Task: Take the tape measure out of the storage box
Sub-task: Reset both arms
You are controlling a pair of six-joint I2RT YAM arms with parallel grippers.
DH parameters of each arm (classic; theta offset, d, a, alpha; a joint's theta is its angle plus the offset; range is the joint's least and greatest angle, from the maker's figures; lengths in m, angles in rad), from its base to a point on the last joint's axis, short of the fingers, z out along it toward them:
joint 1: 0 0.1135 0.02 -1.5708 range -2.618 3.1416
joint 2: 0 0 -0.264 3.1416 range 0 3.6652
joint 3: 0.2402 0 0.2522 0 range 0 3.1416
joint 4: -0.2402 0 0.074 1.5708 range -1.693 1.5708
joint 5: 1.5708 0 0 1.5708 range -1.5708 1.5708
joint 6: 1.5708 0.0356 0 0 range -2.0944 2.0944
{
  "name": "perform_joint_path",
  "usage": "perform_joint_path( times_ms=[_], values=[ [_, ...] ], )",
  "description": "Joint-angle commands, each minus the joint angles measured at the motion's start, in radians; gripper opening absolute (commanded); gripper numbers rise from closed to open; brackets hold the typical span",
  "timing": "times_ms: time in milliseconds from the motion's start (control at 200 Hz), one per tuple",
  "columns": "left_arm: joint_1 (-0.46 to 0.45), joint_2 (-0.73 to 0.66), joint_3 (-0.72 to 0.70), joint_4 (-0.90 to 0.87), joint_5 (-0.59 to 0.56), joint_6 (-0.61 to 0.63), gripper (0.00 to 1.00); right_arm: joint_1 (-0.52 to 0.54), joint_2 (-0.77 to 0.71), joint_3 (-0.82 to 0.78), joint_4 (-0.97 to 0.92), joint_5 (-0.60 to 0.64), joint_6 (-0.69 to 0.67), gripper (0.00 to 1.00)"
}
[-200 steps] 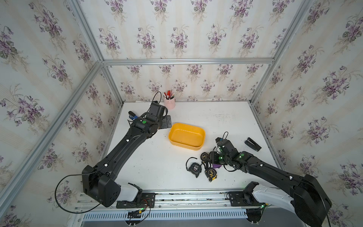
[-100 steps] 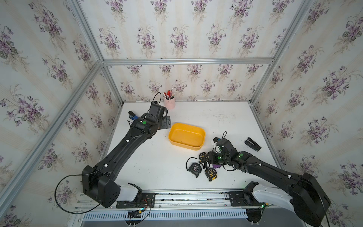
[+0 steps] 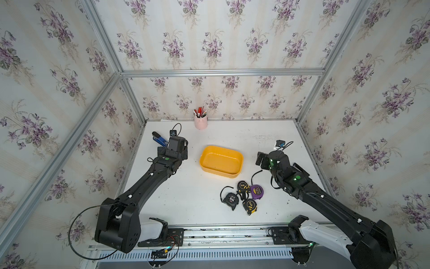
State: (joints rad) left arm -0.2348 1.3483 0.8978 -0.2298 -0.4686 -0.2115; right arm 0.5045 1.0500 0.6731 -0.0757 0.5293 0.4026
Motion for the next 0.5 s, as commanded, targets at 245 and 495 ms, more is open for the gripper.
perform_joint_path(
  times_ms=[245,495],
  values=[
    [0.096,0.115,-0.256,0.502,0.014,0.125,1.00,-0.254,0.189,-0.104,0.366,0.082,-0.216,0.97],
    [0.167,0.094,-0.392,0.779,0.155,0.183,1.00,-0.281,0.273,-0.347,0.787,0.090,-0.321,1.00]
  ],
)
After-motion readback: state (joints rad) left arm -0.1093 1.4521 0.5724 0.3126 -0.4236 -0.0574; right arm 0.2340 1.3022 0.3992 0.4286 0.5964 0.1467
